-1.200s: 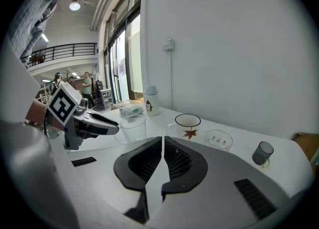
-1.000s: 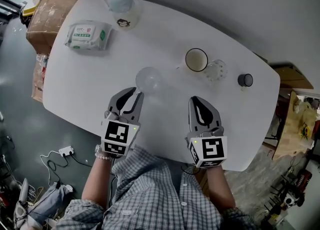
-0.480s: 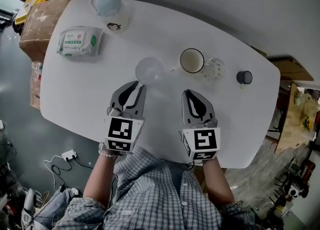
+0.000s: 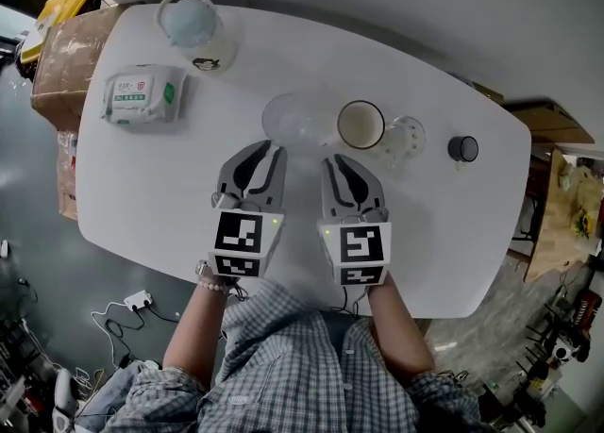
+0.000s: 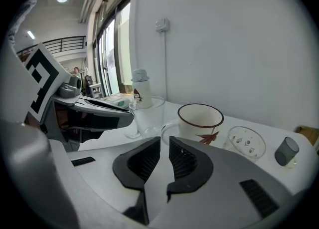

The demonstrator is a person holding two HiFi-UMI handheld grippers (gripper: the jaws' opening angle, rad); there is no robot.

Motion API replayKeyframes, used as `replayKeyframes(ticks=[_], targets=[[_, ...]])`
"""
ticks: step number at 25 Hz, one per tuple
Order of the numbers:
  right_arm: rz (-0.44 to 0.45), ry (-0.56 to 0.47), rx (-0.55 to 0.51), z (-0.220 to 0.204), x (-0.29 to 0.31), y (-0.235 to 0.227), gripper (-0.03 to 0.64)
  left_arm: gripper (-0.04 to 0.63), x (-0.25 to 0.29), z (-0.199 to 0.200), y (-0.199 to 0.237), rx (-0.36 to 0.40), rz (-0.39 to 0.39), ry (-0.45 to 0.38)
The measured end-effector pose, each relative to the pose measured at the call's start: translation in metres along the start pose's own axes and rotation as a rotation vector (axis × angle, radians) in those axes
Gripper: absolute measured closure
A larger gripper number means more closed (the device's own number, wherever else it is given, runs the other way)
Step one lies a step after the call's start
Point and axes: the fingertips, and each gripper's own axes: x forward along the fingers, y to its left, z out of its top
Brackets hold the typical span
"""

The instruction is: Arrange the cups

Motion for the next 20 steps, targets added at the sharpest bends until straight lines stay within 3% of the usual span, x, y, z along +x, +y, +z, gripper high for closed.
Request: replayKeyframes(ticks=[9, 20], targets=[[0.009, 0.015, 0.015, 0.0, 0.016, 0.002, 0.568, 0.52, 0.007, 0.008, -0.011, -0.01, -0.083, -0.008], [0.031, 0.027, -0.076, 0.001, 0.015, 0.002, 0.577, 0.52, 0.007, 0.009, -0.023, -0.016, -0.118, -0.005]])
